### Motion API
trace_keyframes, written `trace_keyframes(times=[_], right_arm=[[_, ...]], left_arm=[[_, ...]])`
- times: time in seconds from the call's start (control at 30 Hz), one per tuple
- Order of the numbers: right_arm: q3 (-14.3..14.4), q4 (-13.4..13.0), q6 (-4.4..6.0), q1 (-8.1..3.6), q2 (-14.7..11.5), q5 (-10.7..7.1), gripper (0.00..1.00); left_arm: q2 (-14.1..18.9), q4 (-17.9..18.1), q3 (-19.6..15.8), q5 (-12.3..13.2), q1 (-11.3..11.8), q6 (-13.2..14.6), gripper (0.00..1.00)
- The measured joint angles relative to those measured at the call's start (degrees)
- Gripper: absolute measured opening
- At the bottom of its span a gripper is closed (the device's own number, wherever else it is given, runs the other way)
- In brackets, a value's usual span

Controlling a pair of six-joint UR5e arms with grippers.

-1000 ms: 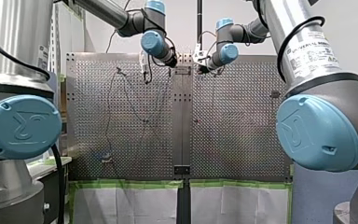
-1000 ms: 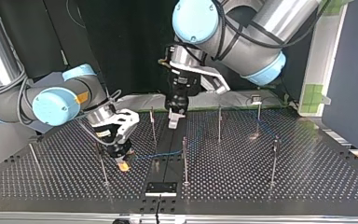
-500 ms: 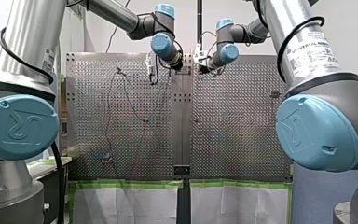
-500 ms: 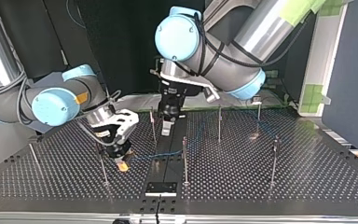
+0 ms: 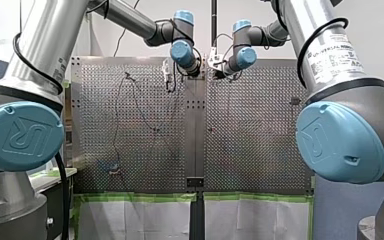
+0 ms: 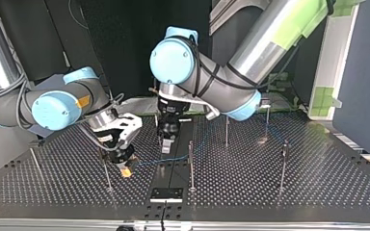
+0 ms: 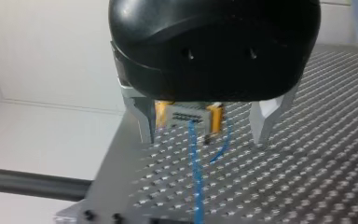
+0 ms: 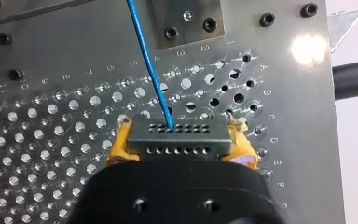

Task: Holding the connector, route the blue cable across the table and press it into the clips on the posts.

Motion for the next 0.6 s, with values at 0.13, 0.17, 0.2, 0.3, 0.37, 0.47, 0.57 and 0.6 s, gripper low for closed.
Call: trace_keyframes(times=[0.13,0.17,0.2,0.3,0.37,0.47,0.57,0.6], right_arm=[[0.0,0.0,0.0,-0.06,0.0,0.0,0.0],[0.0,0.0,0.0,-0.07,0.0,0.0,0.0],[0.0,0.0,0.0,-0.08,0.0,-0.01,0.0],[0.0,0.0,0.0,-0.17,0.0,-0.01,0.0],[0.0,0.0,0.02,-0.23,0.0,-0.01,0.0],[0.0,0.0,0.02,-0.26,0.0,-0.05,0.0],[0.0,0.0,0.05,-0.29,0.0,-0.08,0.0],[0.0,0.0,0.05,-0.29,0.0,-0.08,0.0]], left_arm=[[-0.1,0.1,1.0,0.1,0.4,-0.1,0.99],[-0.1,0.1,1.1,0.2,0.5,-0.1,0.99],[-0.1,0.0,1.1,0.3,0.6,-0.2,0.99],[-0.1,-0.5,1.2,0.8,0.9,-0.8,0.99],[-0.2,-0.7,1.2,1.1,1.0,-1.0,0.99],[-0.6,-0.8,1.3,1.4,1.2,-1.1,0.99],[-1.8,-1.0,1.9,1.4,1.3,-1.1,0.99],[-2.2,-1.0,2.2,1.3,1.3,-1.1,0.99]])
